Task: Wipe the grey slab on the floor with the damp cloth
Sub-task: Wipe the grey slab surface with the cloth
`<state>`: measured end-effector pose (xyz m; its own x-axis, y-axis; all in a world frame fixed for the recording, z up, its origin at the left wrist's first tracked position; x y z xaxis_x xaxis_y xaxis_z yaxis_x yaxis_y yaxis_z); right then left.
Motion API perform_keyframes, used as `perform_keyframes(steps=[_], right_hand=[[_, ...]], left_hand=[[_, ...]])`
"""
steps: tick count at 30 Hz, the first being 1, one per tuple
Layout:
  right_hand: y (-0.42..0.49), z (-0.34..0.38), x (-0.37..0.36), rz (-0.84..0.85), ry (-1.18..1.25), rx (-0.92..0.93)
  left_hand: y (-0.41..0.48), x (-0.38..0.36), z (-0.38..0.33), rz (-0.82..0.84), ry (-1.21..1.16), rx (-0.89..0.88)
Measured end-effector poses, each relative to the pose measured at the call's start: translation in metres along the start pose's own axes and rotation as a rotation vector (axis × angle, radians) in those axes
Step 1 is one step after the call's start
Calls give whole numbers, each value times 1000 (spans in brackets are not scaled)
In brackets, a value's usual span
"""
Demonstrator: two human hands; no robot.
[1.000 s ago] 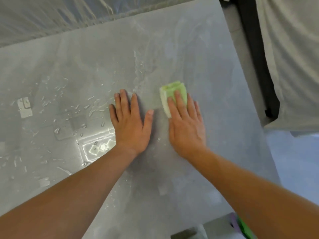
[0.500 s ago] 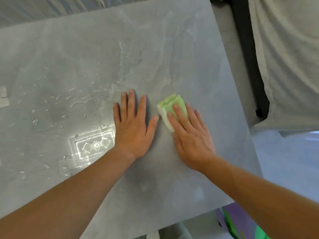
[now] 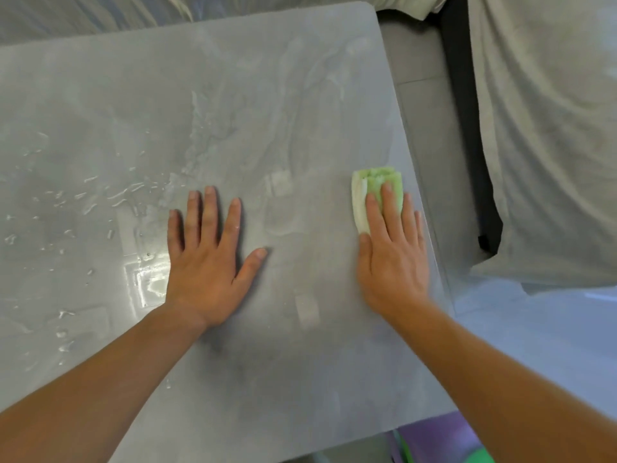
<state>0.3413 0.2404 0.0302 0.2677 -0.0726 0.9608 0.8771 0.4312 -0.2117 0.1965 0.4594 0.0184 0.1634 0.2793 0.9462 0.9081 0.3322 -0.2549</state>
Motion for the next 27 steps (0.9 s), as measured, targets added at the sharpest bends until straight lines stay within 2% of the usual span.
perform_keyframes(steps=[2, 6, 9, 11, 14, 16, 17, 19, 22, 23, 24, 27], right_hand=[[17, -8, 1, 24, -11, 41], [74, -5, 13, -37, 45, -85], [58, 2, 11, -64, 92, -96], [10, 11, 2, -65, 81, 22], [-70, 33, -21, 32, -16, 372], [-70, 35, -24, 64, -39, 516], [-54, 37, -20, 49, -48, 526], [-10, 46, -13, 1, -50, 403], [26, 68, -8, -63, 64, 62], [18, 81, -11, -78, 77, 48], [0, 94, -18, -77, 64, 116], [-81, 120, -42, 24, -13, 499]], left_hand=[[0, 1, 1, 8, 3, 4], [0, -1, 1, 24, 26, 11], [0, -1, 0, 21, 37, 10], [0, 0, 1, 19, 30, 12], [0, 0, 1, 15, 33, 3], [-1, -1, 2, 18, 18, -3], [-1, -1, 3, 16, 1, -6], [-2, 2, 5, 6, -78, -15], [-6, 15, 11, -67, -284, -8], [-9, 20, 13, -100, -315, -3], [-13, 24, 15, -128, -312, 2], [-34, 26, 17, -120, -266, 56]])
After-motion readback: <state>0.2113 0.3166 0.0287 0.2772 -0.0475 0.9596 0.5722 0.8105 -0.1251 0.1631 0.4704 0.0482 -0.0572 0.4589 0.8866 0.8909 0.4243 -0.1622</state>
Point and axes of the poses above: each hand's wrist, its own y-axis towards the middle knuckle, its own x-axis out of the back of the hand, z = x × y, the point moved 6 cm from there along y, towards the middle knuckle, and after that the axes turned 5 degrees about -x, right-handed, at the moved point
